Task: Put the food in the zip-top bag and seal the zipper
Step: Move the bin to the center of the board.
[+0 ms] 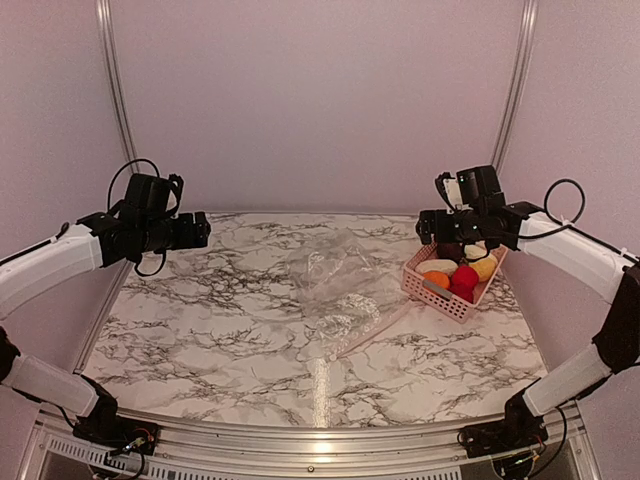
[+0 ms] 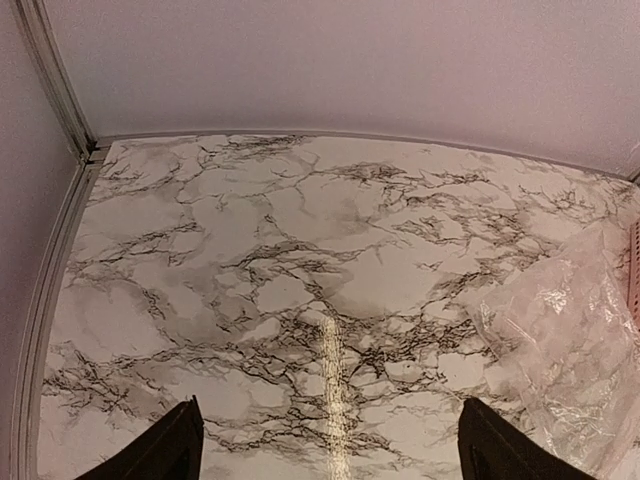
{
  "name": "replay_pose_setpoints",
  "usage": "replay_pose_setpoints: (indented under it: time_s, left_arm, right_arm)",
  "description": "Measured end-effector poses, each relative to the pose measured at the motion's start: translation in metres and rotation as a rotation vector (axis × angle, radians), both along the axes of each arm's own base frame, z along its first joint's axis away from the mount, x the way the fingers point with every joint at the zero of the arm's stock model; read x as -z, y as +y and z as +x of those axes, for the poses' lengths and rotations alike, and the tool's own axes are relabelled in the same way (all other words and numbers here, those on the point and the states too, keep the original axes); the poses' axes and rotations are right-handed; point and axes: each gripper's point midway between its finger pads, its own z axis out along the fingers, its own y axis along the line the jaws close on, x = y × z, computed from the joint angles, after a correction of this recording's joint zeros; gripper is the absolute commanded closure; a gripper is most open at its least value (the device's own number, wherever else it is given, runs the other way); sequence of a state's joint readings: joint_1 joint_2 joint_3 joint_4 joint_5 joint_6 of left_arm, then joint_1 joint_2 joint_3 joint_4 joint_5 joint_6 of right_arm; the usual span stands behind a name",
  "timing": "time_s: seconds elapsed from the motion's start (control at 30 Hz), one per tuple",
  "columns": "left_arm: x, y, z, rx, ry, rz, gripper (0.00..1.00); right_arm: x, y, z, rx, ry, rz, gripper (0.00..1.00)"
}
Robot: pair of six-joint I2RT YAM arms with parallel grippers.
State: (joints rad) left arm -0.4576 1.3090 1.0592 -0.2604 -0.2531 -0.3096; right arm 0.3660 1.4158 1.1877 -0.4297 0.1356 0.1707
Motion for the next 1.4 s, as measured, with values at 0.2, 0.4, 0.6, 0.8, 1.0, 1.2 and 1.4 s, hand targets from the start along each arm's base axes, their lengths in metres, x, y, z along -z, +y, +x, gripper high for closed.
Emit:
replay_pose_setpoints:
  time_s: [0.2, 0.4, 0.6, 0.8, 1.0, 1.2, 1.4]
  left_arm:
    - [0.016, -0.002, -0.006, 0.036, 0.024, 0.059, 0.13]
    - [0.03, -0.032, -0.017, 0.176, 0.056, 0.09, 0.19]
    - [0.058, -0.083, -0.041, 0.36, 0.125, 0.117, 0.21]
    - [0.081, -0.124, -0.067, 0.501, 0.192, 0.128, 0.21]
    - [0.079, -0.157, -0.087, 0.609, 0.198, 0.136, 0.21]
    - [0.074, -0.183, -0.102, 0.674, 0.184, 0.137, 0.23]
    - [0.074, -0.22, -0.109, 0.74, 0.159, 0.167, 0.25]
  right_arm:
    - [0.004, -0.002, -0.001, 0.003, 0.01, -0.016, 0.13]
    - [0.03, 0.005, -0.002, -0.072, 0.092, -0.072, 0.27]
    - [0.09, 0.017, 0.009, -0.111, 0.298, -0.118, 0.3]
    - [0.119, 0.026, 0.018, -0.098, 0.416, -0.096, 0.3]
    - [0.14, 0.04, 0.024, -0.075, 0.487, -0.015, 0.45]
    - [0.161, 0.051, 0.016, -0.078, 0.562, 0.05, 0.66]
    - [0.155, 0.06, -0.027, -0.138, 0.575, 0.057, 0.77]
